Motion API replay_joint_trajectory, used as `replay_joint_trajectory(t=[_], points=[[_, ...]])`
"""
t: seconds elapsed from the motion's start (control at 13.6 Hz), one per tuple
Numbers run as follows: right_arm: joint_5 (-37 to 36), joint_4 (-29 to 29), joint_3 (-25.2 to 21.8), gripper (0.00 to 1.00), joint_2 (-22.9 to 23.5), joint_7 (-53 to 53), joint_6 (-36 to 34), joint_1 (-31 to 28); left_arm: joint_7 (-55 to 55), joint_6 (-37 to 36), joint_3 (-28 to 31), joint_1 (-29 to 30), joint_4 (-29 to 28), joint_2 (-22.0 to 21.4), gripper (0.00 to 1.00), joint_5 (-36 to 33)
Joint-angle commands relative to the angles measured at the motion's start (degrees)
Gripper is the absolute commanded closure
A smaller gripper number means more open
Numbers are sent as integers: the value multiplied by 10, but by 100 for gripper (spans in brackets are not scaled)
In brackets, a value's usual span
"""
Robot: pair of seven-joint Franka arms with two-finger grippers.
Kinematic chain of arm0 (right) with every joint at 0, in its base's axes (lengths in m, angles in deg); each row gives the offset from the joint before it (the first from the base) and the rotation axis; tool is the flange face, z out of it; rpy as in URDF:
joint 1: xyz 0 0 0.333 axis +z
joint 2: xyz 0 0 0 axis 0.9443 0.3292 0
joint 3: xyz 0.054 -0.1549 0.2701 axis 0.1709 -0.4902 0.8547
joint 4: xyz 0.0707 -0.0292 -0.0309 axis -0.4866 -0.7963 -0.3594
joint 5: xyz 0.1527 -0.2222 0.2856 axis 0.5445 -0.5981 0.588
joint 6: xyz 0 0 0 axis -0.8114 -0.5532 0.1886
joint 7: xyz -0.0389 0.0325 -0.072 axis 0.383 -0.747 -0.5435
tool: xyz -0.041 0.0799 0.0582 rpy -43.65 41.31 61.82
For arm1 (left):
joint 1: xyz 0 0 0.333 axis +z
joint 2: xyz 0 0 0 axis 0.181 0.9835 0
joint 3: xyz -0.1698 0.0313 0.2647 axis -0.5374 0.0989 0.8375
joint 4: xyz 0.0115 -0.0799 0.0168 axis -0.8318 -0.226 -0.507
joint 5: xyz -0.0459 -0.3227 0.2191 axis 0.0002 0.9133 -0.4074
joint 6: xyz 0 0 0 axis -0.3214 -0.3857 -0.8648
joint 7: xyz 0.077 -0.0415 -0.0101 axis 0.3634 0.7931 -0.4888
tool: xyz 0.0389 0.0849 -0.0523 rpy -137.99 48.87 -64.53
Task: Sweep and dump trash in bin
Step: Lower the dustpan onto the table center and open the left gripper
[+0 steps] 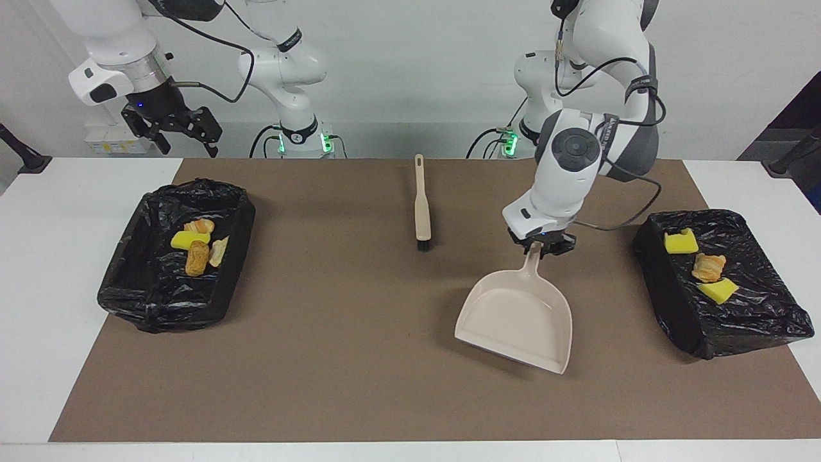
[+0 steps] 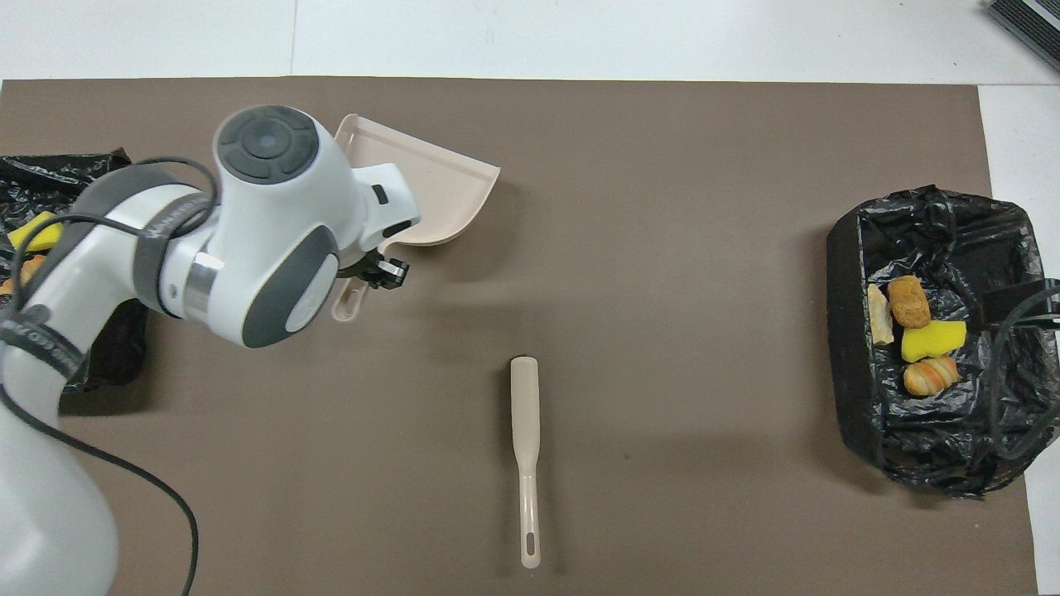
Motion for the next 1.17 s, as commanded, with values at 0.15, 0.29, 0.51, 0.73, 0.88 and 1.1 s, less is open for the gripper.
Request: replay_joint_trajectory(t=[0.15, 0.29, 0.51, 0.73, 0.88, 1.1], points=[[4, -5, 1, 0, -6, 11, -2, 0, -117, 82, -19, -43, -2, 44, 100, 8], [4, 0, 1, 0, -3, 11, -4, -1, -185, 98, -19, -70, 6, 81, 100, 1], [4, 1, 2, 0, -2, 11, -2, 0, -310, 150, -18, -106, 12, 106, 100, 1], [4, 1, 2, 0, -2, 11, -3, 0, -313, 142, -18, -121, 28, 109, 80, 7], [4, 1, 2, 0, -2, 11, -3, 0, -313, 129, -18, -121, 27, 100, 18, 6], [4, 1, 2, 0, -2, 11, -3, 0, -307, 72, -12, -108, 15, 43, 0, 7]])
